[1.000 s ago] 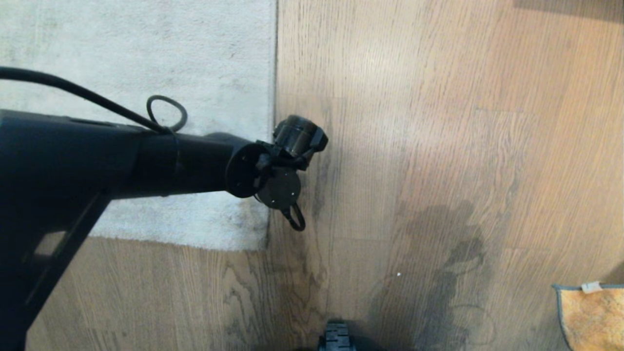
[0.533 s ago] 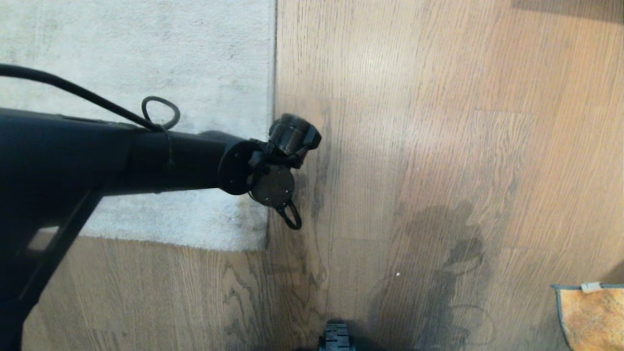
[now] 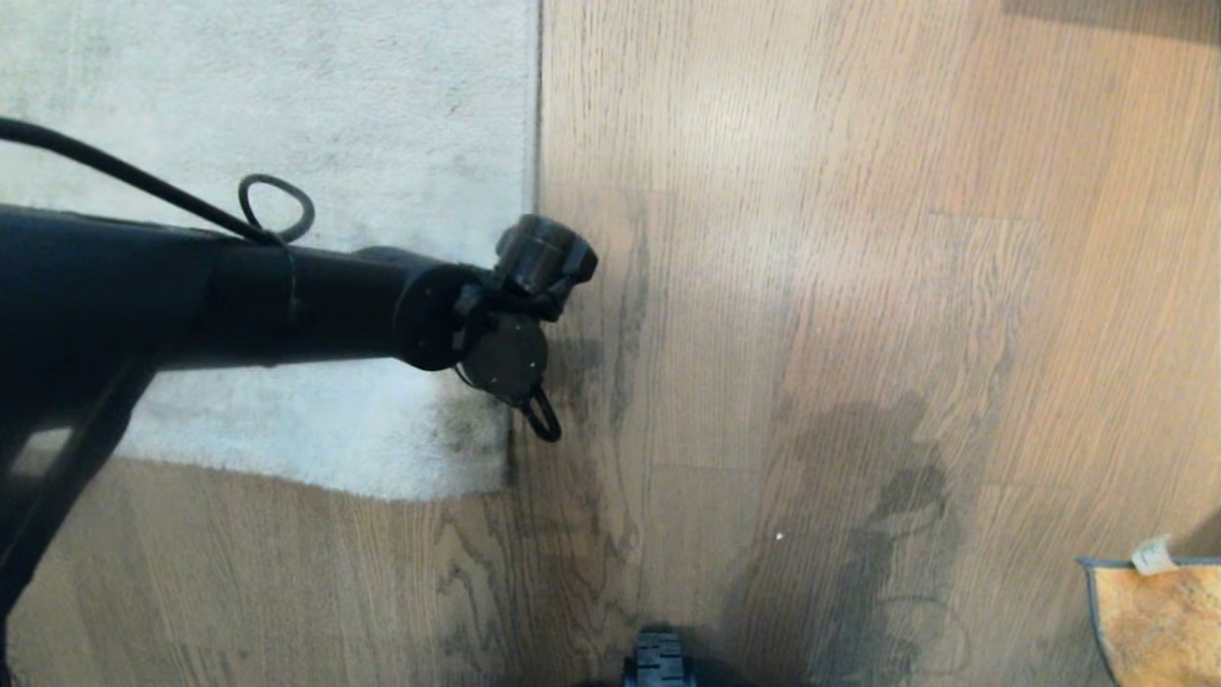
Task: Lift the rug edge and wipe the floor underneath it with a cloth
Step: Lift up the carpet
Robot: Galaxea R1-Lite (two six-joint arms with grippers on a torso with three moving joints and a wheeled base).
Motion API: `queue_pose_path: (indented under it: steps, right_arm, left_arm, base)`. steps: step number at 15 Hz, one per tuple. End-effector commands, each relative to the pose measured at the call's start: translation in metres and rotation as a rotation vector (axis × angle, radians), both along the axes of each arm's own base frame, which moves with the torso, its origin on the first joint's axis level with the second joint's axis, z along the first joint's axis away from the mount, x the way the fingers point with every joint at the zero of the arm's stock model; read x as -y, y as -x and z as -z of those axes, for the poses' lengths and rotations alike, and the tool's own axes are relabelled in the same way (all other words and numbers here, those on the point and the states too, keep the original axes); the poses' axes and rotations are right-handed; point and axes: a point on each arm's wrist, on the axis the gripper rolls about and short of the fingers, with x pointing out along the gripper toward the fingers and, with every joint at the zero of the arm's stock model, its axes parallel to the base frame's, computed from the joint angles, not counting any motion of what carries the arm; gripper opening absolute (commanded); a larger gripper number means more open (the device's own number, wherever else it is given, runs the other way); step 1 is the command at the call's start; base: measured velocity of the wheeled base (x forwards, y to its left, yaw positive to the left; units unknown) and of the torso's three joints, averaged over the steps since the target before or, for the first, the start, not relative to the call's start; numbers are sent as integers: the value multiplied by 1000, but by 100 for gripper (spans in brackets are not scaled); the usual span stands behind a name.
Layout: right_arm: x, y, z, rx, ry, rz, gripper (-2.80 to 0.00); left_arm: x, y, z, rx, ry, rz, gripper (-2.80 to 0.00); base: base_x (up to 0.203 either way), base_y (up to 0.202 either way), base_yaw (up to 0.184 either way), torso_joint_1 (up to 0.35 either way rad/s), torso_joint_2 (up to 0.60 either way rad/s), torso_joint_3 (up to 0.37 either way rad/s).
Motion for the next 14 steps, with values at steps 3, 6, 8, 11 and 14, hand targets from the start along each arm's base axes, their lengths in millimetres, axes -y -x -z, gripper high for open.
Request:
queue_pose_path:
  steps: [3, 6, 8, 11, 14]
  right_arm:
    - [0, 0, 0, -2, 1, 0, -280]
    - [0, 0, 0, -2, 1, 0, -280]
    - [0, 0, 0, -2, 1, 0, -280]
    - [0, 0, 0, -2, 1, 0, -280]
    - [0, 0, 0, -2, 1, 0, -280]
  left_arm:
    - [-6, 9, -22, 22, -20, 22, 0]
    - [-17, 14, -41, 45, -34, 27, 0]
    - [-28, 17, -55, 62, -51, 26, 0]
    - [-38, 20, -79, 108, -55, 22, 0]
    - [-43, 21, -103, 168, -53, 16, 0]
  base:
    - [0, 0, 0, 0, 0, 0]
    - [0, 0, 0, 0, 0, 0]
    - [0, 0, 0, 0, 0, 0]
    - [0, 0, 0, 0, 0, 0]
    - [0, 0, 0, 0, 0, 0]
